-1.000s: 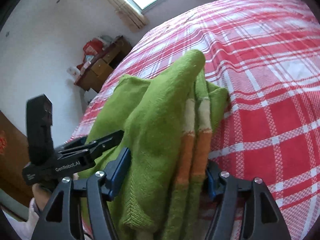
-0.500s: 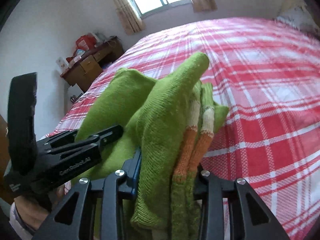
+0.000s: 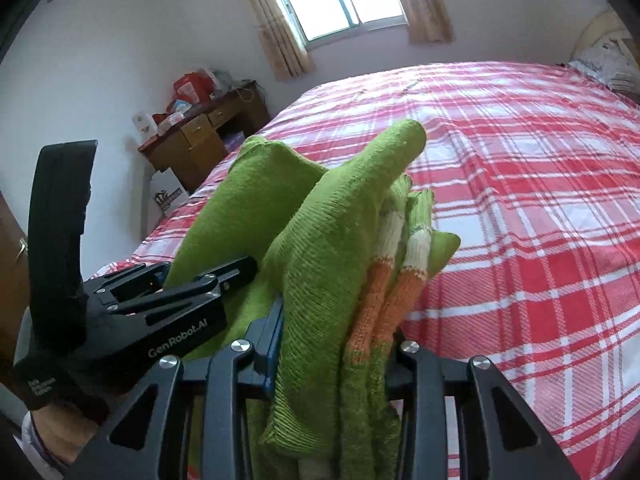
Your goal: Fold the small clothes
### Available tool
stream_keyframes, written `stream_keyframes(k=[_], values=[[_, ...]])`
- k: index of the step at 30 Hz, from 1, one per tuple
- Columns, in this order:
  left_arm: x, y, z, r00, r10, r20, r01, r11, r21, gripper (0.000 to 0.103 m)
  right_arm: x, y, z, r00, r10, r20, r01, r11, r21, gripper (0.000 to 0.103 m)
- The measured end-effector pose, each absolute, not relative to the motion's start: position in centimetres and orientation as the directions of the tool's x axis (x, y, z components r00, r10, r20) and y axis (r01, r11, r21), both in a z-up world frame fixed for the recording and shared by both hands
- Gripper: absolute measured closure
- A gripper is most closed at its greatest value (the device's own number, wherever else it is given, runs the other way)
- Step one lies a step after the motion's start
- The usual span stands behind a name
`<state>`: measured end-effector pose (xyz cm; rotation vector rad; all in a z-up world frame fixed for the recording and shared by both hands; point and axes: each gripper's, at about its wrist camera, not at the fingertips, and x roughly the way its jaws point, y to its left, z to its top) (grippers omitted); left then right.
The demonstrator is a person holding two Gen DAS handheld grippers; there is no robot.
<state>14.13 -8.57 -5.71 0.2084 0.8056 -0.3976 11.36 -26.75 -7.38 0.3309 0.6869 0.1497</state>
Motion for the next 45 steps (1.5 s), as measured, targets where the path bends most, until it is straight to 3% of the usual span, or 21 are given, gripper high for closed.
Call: stream_keyframes(k=[22,45], values=[[16.4,0.5,-4.3,0.696,-0.144,-0.703,0.219,0.976,0.017,0.063,15.0,-18.1,-4.4,0.744,0.38,-0.55,-0.221,0.916,0.334,0.067],[16.9,10.8,-5.1,0.689,-0.025,-0.724,0.042,0.999,0.005,0.063,18.0,-8.1,-5.2,0.638,0.524,-0.564,-0.408,0.851,0.33,0.067]])
